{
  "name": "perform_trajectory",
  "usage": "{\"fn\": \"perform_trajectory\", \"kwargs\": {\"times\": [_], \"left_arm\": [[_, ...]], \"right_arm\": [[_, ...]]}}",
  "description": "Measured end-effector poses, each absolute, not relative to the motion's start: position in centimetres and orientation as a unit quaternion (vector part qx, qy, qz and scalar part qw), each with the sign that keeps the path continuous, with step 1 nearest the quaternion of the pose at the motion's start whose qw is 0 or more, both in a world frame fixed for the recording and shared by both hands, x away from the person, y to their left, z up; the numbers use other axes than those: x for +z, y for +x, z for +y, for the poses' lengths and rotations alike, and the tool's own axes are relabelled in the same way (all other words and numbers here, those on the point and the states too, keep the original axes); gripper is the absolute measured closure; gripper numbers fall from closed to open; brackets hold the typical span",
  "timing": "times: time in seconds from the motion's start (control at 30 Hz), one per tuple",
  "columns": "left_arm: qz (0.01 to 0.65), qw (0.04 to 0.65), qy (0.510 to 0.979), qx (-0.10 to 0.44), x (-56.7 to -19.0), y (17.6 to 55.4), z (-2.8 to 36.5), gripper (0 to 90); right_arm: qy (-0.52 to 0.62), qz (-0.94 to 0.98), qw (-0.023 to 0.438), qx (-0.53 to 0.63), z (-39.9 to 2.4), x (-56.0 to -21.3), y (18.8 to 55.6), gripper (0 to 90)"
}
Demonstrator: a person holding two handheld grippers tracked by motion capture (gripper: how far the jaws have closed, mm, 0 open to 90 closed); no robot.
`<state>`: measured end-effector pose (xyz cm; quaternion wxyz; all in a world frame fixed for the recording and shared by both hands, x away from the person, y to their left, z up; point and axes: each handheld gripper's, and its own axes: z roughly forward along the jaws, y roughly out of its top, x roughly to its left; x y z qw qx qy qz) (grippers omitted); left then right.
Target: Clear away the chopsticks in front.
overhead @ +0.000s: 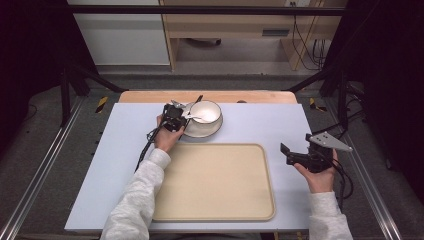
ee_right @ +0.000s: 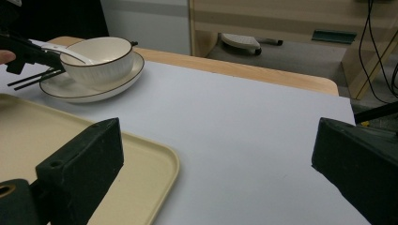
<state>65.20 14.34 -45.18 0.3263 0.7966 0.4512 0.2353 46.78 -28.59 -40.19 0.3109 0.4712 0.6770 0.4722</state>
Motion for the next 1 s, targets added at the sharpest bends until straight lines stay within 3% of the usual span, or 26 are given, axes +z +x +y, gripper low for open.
{"fn": "perform_trajectory", "kwargs": {"times": [1.0], "left_arm": [[0.459, 0.337, 0.783, 0.251, -43.7, 64.2, 15.5, 86.5]], "right_arm": [[0.471, 0.676, 0.311, 0.473, -28.7, -40.2, 46.7, 2.9]]}}
